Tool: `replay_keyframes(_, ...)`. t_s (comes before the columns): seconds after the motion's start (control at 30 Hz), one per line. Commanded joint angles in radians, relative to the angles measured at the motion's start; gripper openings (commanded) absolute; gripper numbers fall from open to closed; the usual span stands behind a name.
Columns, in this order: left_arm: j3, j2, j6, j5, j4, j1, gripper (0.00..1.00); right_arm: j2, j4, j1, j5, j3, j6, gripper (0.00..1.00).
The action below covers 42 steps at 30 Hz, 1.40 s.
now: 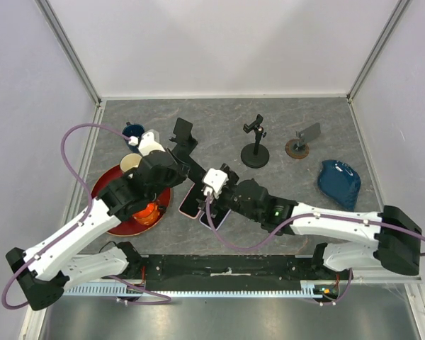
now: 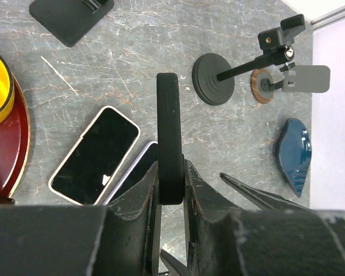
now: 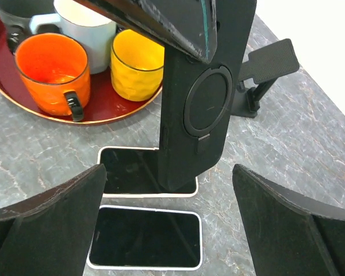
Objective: Remove the phone from the phone stand
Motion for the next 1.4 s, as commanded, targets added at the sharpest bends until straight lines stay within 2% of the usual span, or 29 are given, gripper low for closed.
replay_keyframes(0.0, -0.002, -0.044, -0.114, -0.010, 0.061, -0.001, 0.02, 0.069, 0.167, 0.043, 0.188, -0.004, -0.052, 0.98)
replay_keyframes(0.1, -0.010, -0.045, -0.123, 0.023, 0.064, -0.001, 0.02, 0.119, 0.301, 0.085, 0.310, -0.017, -0.118, 0.97)
replay_keyframes(0.27, -0.027, -0.034, -0.141, 0.071, 0.073, -0.001, 0.02, 0.204, 0.373, 0.103, 0.383, 0.005, -0.190, 0.94)
replay_keyframes(0.57, -0.044, -0.054, -0.138, 0.099, 0.104, 0.000, 0.02, 0.301, 0.404, 0.138, 0.483, 0.022, -0.241, 0.73)
replay_keyframes(0.63, -0.045, -0.054, -0.134, 0.103, 0.107, 0.000, 0.02, 0.297, 0.404, 0.145, 0.492, 0.020, -0.238, 0.58)
replay_keyframes(0.67, -0.045, -0.054, -0.131, 0.102, 0.108, 0.000, 0.02, 0.295, 0.402, 0.145, 0.495, 0.019, -0.232, 0.41)
replay_keyframes(0.7, -0.045, -0.054, -0.128, 0.102, 0.110, 0.000, 0.04, 0.291, 0.396, 0.149, 0.495, 0.018, -0.230, 0.32)
replay_keyframes(0.73, -0.045, -0.055, -0.120, 0.099, 0.113, 0.000, 0.07, 0.281, 0.392, 0.151, 0.502, 0.018, -0.227, 0.23)
replay_keyframes(0.77, -0.045, -0.057, -0.114, 0.093, 0.111, 0.000, 0.10, 0.277, 0.384, 0.151, 0.502, 0.022, -0.209, 0.07)
replay_keyframes(0.8, -0.045, -0.058, -0.097, 0.088, 0.114, -0.001, 0.18, 0.271, 0.361, 0.152, 0.503, 0.022, -0.194, 0.00)
replay_keyframes(0.87, -0.045, -0.064, -0.076, 0.057, 0.120, -0.001, 0.30, 0.249, 0.336, 0.152, 0.499, 0.025, -0.157, 0.00)
replay_keyframes(0.9, -0.042, -0.074, -0.042, 0.047, 0.123, 0.000, 0.46, 0.228, 0.304, 0.152, 0.494, 0.026, -0.105, 0.00)
replay_keyframes(0.97, -0.039, -0.089, 0.001, -0.004, 0.125, 0.000, 0.61, 0.208, 0.266, 0.149, 0.489, 0.031, -0.047, 0.00)
replay_keyframes(1.0, -0.041, -0.115, 0.047, -0.027, 0.125, 0.000, 0.72, 0.185, 0.219, 0.149, 0.489, 0.032, 0.010, 0.00)
replay_keyframes(1.1, -0.055, -0.167, 0.165, -0.131, 0.127, 0.000, 0.85, 0.134, 0.098, 0.126, 0.473, 0.035, 0.113, 0.00)
replay_keyframes(1.2, -0.090, -0.262, 0.300, -0.236, 0.148, 0.000, 0.92, 0.090, -0.010, 0.082, 0.419, 0.020, 0.271, 0.00)
replay_keyframes(1.33, -0.165, -0.431, 0.512, -0.282, 0.231, 0.000, 0.96, -0.036, -0.114, 0.005, 0.335, -0.050, 0.460, 0.00)
replay_keyframes(1.37, -0.177, -0.460, 0.549, -0.279, 0.242, -0.001, 0.96, -0.061, -0.140, -0.012, 0.319, -0.066, 0.557, 0.00)
